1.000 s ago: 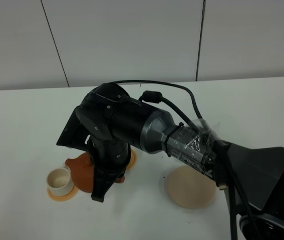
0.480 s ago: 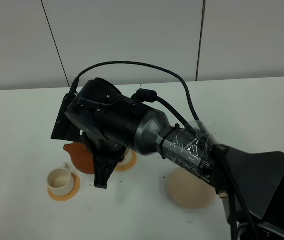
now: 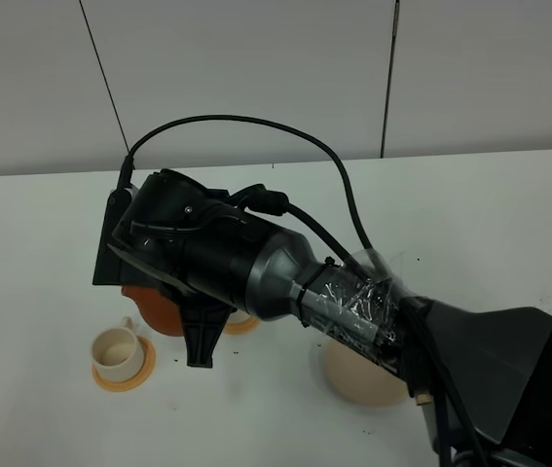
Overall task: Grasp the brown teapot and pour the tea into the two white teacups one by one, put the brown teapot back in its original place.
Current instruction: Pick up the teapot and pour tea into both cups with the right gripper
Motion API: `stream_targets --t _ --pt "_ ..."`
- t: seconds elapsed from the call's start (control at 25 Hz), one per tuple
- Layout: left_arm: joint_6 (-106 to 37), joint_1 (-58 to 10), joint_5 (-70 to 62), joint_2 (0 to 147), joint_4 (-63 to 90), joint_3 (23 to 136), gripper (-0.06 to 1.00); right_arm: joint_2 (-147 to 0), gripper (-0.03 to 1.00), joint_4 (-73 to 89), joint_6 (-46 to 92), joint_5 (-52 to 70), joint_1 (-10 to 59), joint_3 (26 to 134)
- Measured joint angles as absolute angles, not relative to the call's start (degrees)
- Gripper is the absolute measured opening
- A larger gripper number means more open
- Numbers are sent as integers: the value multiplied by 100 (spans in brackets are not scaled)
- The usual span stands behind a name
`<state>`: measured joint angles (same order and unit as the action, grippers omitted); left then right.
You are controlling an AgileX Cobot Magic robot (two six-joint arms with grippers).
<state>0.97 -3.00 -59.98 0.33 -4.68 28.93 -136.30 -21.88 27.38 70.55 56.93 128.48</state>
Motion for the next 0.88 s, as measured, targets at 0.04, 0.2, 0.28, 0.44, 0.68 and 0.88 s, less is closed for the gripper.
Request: stream_targets --t 0.04,0.2,0.28,0.44,0.68,0.88 --pt "97 -300 -5998 33 -468 2893 20 -13687 9 -2226 2760 7055 5693 12848" --pt "97 -300 -5998 33 -468 2893 20 -13944 9 -2357 2780 7055 5705 12848" --pt "97 -300 -5998 33 -468 2893 20 -13989 9 -2427 2788 7055 5750 12848" --pt "97 -300 -5998 33 -468 2893 21 -13986 9 -2675 2799 7042 5871 12848" --pt "97 -300 -5998 33 -473 2893 22 -13986 9 -2805 2799 7042 5924 12848" --pt "97 -300 -5998 33 -473 2893 22 -13986 9 -2902 2799 7020 5970 12848"
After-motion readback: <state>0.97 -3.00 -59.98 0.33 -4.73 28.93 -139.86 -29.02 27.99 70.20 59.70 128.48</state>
